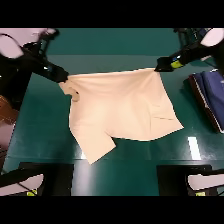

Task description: Fold the shirts.

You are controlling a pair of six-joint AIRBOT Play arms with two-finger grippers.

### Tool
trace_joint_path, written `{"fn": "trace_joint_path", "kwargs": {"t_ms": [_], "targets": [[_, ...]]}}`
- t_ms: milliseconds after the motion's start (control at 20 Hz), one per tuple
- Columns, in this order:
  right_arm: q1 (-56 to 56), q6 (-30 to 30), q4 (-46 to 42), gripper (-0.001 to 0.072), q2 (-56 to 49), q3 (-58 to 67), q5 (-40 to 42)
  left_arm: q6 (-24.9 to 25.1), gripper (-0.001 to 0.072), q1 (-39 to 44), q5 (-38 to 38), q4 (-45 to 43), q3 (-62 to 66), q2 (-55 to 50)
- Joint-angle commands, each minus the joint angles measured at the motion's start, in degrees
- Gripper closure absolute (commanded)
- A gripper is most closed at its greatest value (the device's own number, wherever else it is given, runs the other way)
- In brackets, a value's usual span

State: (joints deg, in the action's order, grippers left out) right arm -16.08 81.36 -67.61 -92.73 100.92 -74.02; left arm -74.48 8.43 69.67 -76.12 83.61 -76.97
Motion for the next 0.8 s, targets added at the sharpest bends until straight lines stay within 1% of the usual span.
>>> {"fn": "trace_joint_path", "kwargs": {"t_ms": [0,100,150,200,250,300,450,550,650,750], "targets": [[0.0,-0.3,0.6,0.0695,-9.0,2.8,8.2,-0.7,0.0678,0.0,-10.7,-1.0,-2.4,-9.7],[0.0,-0.3,0.6,0.0694,-12.6,7.0,8.2,-0.8,0.0678,0.0,-14.7,-1.0,-2.4,-12.1],[0.0,-0.3,0.7,0.0690,-13.8,8.7,8.0,-1.8,0.0647,0.0,-16.3,-1.1,-2.4,-12.4],[0.0,-0.3,1.7,0.0576,-14.9,10.3,8.0,-3.3,0.0400,0.0,-17.9,-1.1,-2.3,-12.3],[0.2,-0.3,3.3,0.0364,-15.7,11.7,8.1,-4.6,0.0219,0.0,-18.2,-1.2,-1.7,-12.3],[0.7,-0.3,5.1,0.0315,-16.2,13.1,7.8,-5.1,0.0209,0.0,-17.3,-2.1,-0.6,-12.3],[2.9,-0.7,9.1,0.0324,-14.9,15.2,5.6,-5.1,0.0211,-2.4,-8.6,-4.7,4.4,-11.0],[5.2,-3.2,10.1,0.0324,-10.9,11.7,3.1,-7.6,0.0211,-7.3,-3.5,-4.2,4.2,-7.9],[8.0,-5.8,12.7,0.0324,-6.1,6.1,-0.1,-8.2,0.0210,-12.7,-0.2,-0.9,0.3,-4.3],[10.4,-8.5,16.6,0.0324,-1.1,-1.0,-2.9,-8.1,0.0211,-17.6,0.3,4.4,-9.2,1.5]]}}
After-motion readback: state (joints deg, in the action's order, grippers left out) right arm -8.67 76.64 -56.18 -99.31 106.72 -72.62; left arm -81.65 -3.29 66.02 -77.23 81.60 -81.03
